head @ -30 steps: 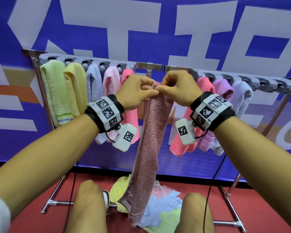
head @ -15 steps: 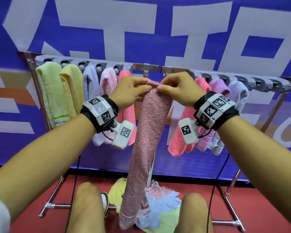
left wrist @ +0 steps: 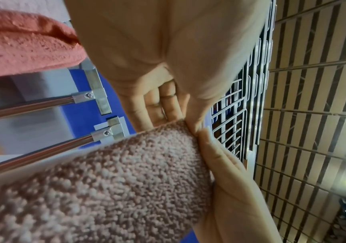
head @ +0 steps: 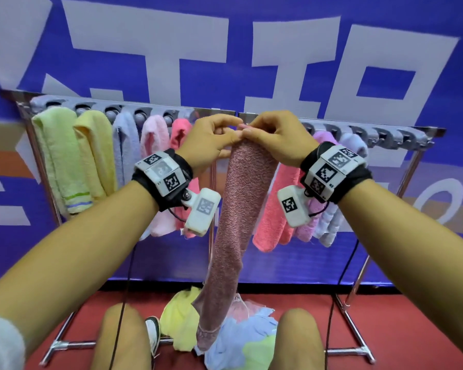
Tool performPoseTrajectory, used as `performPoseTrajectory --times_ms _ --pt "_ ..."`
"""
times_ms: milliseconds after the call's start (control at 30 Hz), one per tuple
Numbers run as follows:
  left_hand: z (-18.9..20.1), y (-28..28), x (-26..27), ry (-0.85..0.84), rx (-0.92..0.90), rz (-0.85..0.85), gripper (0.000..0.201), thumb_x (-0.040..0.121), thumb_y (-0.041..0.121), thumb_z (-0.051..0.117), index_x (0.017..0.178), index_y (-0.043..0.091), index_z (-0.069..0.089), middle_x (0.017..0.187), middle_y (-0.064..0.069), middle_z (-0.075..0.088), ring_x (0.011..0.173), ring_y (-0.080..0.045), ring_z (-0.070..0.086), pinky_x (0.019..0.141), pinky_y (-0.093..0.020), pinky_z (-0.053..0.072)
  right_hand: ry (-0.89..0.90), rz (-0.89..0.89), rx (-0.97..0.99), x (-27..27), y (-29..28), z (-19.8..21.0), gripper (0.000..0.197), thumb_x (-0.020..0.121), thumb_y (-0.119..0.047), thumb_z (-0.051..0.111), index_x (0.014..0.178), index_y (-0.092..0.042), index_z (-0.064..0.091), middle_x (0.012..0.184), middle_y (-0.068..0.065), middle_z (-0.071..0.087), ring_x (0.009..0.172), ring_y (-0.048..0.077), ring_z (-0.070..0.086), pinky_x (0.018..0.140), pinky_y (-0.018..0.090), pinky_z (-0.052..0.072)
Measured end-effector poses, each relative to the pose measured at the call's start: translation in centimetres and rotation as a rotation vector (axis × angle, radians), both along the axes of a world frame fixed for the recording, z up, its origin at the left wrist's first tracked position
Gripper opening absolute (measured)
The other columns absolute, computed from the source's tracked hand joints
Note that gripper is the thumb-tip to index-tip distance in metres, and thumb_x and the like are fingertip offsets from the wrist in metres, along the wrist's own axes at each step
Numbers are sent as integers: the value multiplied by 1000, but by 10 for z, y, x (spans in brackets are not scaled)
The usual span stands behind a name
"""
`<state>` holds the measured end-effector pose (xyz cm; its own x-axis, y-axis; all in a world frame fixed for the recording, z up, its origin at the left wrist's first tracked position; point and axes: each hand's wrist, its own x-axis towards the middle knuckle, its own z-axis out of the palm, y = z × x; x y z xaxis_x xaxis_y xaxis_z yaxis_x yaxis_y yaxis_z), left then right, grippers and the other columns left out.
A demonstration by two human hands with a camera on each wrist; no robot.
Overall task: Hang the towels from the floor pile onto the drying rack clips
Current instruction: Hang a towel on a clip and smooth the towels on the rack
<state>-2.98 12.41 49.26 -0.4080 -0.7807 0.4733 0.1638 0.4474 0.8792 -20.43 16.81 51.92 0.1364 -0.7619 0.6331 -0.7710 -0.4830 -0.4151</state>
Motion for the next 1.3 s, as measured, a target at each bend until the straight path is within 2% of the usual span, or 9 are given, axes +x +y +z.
performPoseTrajectory --times_ms 100,300,367,467,633,833,1000,1133,1300 --pt "-4 0 -9 57 113 -68 11 91 10 66 99 17 63 82 0 64 63 -6 63 53 -18 49 -6 -33 -62 -4 2 7 18 92 -33 65 83 -18 67 70 -12 60 64 -1 53 61 16 40" --pt "-68 -6 -35 -339 231 -249 48 61 32 91 91 0 71 94 -20 70 82 -25 65 79 -40 50 -142 -227 -185 -35 8 25 17 93 -34 63 83 -20 64 75 -14 60 71 0 54 65 13 40" --pt "-84 -5 -41 -429 220 -280 46 67 31 90 82 -6 67 84 -19 66 73 -21 62 71 -29 47 -170 -335 -222 -57 11 30 21 92 -36 63 85 -16 66 80 -7 64 75 7 57 70 20 44" --pt "-89 -2 -43 -460 213 -302 31 88 14 71 58 15 65 58 2 61 49 -4 52 51 -17 39 -206 -522 -199 -102 19 31 29 92 -38 62 90 -10 70 88 2 67 84 16 60 79 30 47" --pt "-66 0 -53 -343 262 -342 29 77 26 78 81 -1 67 73 -7 70 62 -14 63 62 -24 50 -230 -750 -31 -163 34 4 34 90 -42 61 84 -10 70 85 11 68 88 30 64 78 35 48" --pt "-32 12 -76 -272 236 -458 19 81 24 67 76 6 71 70 -5 72 60 -13 65 64 -26 51 -232 -877 145 -190 55 -29 43 92 -38 61 62 -8 60 70 17 58 73 32 54 69 31 39" --pt "-17 14 -90 -278 202 -471 22 95 10 57 80 5 73 78 -6 74 68 -14 69 65 -23 54 -216 -943 283 -199 69 -45 35 90 -32 64 79 0 69 76 20 63 71 28 55 67 32 43" --pt "-7 22 -106 -316 182 -475 20 97 10 56 98 -6 68 76 -6 73 65 -13 68 62 -22 54 -212 -1043 411 -204 79 -51 28 86 -28 68 98 -2 71 98 19 69 93 34 65 73 29 44" --pt "-3 34 -139 -351 174 -542 19 100 10 52 97 -4 65 71 -3 71 61 -11 65 60 -20 53 -303 -590 232 -170 82 -35 26 83 -34 66 96 -12 70 98 6 70 82 11 61 78 31 49"
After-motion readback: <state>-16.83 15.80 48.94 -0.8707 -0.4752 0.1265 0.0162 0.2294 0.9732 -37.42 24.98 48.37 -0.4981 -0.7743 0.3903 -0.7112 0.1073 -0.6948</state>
